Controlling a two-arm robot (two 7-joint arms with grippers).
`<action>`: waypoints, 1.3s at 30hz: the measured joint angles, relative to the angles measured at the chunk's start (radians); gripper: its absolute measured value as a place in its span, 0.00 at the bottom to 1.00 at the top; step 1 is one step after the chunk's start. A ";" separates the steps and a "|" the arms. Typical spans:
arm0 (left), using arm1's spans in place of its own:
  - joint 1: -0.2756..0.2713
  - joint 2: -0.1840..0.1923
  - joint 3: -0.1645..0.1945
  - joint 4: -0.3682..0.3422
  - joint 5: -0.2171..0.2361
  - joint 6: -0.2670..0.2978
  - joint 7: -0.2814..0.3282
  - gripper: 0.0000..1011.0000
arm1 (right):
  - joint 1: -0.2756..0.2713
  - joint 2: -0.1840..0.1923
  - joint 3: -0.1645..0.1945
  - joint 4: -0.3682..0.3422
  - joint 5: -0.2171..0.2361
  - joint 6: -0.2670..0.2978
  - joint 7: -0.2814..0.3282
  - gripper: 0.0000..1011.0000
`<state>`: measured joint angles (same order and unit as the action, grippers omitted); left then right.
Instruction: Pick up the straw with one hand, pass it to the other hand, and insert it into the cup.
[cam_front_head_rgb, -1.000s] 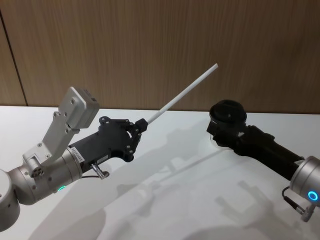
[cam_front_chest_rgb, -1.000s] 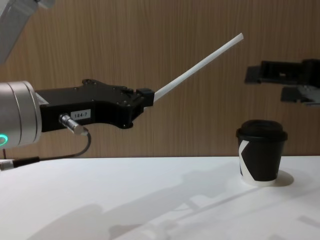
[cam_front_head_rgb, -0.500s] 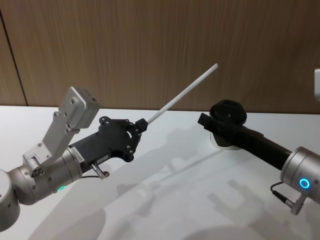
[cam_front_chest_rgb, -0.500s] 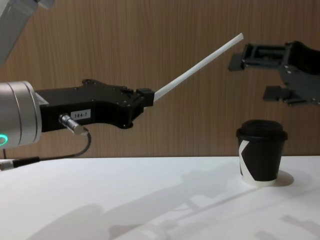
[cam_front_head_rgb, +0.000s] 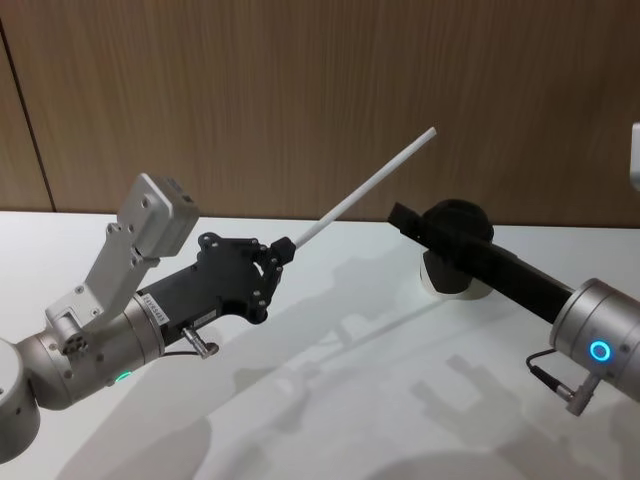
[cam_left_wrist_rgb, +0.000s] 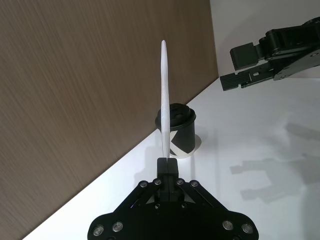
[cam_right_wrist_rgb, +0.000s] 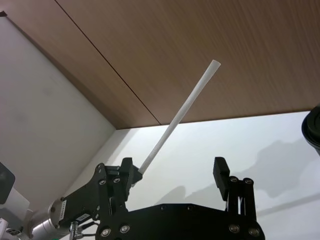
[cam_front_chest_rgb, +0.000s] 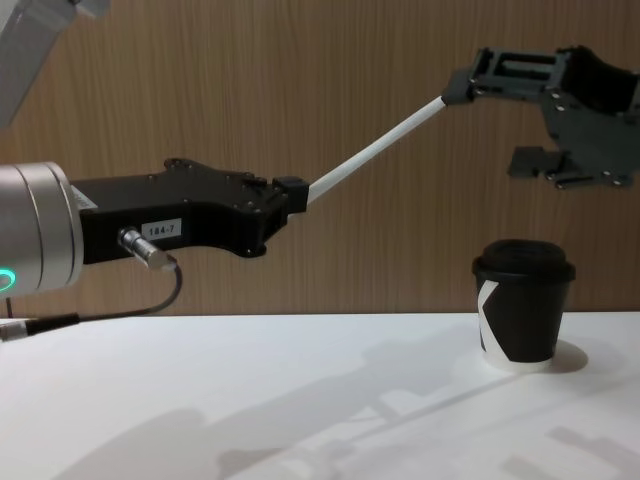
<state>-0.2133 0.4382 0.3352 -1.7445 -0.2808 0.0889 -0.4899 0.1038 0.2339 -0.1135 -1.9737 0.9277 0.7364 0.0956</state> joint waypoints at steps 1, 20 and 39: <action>0.000 0.000 0.000 0.000 0.000 0.000 0.000 0.00 | 0.001 0.000 -0.001 0.001 0.001 -0.002 0.000 0.99; 0.000 0.000 0.000 0.000 0.000 0.000 0.000 0.00 | 0.062 0.009 -0.031 0.052 0.006 -0.030 0.036 0.99; 0.000 0.000 0.000 0.000 0.000 0.000 0.000 0.00 | 0.140 -0.008 -0.062 0.140 0.024 -0.012 0.014 0.99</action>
<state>-0.2133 0.4382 0.3352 -1.7445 -0.2809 0.0889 -0.4899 0.2434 0.2264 -0.1754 -1.8332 0.9514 0.7246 0.1095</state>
